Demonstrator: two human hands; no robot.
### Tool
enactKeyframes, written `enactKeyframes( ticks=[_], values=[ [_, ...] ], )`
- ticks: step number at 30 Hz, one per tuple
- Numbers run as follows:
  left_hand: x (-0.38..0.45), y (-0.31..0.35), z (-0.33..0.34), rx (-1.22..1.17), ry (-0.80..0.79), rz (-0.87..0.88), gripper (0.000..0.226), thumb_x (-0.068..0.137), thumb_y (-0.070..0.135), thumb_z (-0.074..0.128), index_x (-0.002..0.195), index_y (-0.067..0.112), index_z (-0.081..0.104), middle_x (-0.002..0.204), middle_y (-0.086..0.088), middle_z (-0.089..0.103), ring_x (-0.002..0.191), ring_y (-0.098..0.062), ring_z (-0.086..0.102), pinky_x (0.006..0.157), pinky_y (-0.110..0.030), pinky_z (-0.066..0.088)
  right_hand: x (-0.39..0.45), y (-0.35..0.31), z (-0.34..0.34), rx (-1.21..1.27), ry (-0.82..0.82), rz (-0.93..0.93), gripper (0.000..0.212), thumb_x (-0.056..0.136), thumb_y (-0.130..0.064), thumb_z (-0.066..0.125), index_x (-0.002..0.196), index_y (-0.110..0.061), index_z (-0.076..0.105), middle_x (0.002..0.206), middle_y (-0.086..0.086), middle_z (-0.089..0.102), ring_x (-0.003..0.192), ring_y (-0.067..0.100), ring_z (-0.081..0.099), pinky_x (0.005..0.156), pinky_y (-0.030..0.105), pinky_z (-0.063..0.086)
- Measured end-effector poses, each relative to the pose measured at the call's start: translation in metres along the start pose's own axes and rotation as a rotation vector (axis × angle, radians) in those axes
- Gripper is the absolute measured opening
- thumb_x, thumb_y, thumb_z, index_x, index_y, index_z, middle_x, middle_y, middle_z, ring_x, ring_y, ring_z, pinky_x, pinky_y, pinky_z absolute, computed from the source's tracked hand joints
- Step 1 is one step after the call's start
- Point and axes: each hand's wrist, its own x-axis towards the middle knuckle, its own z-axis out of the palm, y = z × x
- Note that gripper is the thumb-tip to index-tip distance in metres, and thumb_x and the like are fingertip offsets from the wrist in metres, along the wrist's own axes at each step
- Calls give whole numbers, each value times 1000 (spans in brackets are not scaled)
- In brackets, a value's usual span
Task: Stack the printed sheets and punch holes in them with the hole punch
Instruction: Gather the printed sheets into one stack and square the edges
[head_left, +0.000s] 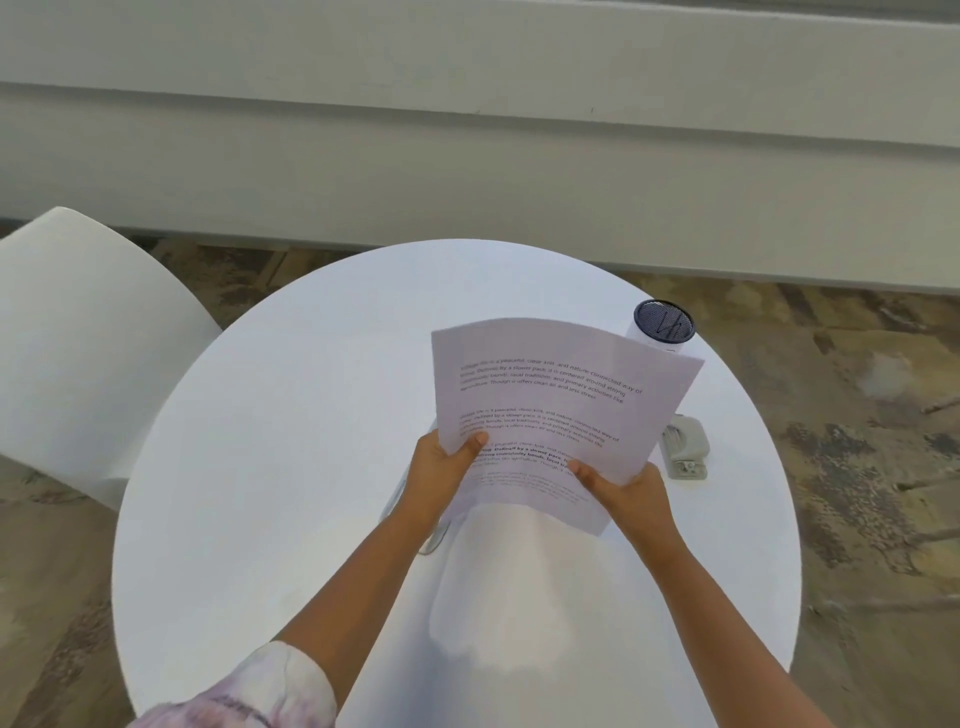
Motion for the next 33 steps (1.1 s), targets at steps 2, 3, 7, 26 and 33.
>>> enactKeyframes(
  ticks=[2,3,7,26,33],
  values=[
    [1,1,0,-52,16,-2,25,87,17,61,111,10,61,98,-3,69,83,-14,68,63,-21,54,-1,8,-1,-105,20,1,27,76,-20,74,99,-25,62,88,-18,67,88,7,65,65,7,50],
    [1,2,0,-89,21,-1,25,87,16,61,111,10,62,98,-3,70,84,-15,68,64,-22,54,-1,12,-3,-153,44,7,33,77,-24,73,107,-25,59,96,-14,66,96,11,63,69,8,49],
    [1,1,4,-324,14,-41,32,87,11,60,119,10,58,110,-7,69,100,-22,66,83,-36,54,0,25,-7,23,101,281,90,76,-26,74,145,-30,16,143,-1,41,128,19,44,99,31,38],
    [16,-24,-38,-677,56,-165,24,90,0,48,107,12,61,97,-4,73,92,-16,68,74,-30,58,22,39,-50,185,86,323,35,87,7,52,112,-19,54,104,3,65,97,21,62,71,28,57],
    [25,-45,-81,-207,84,-334,18,91,18,54,105,12,64,103,-7,67,95,-24,62,69,-34,51,28,49,-55,-35,19,569,52,86,8,52,132,-12,37,110,16,59,99,32,58,81,41,50]
  ],
)
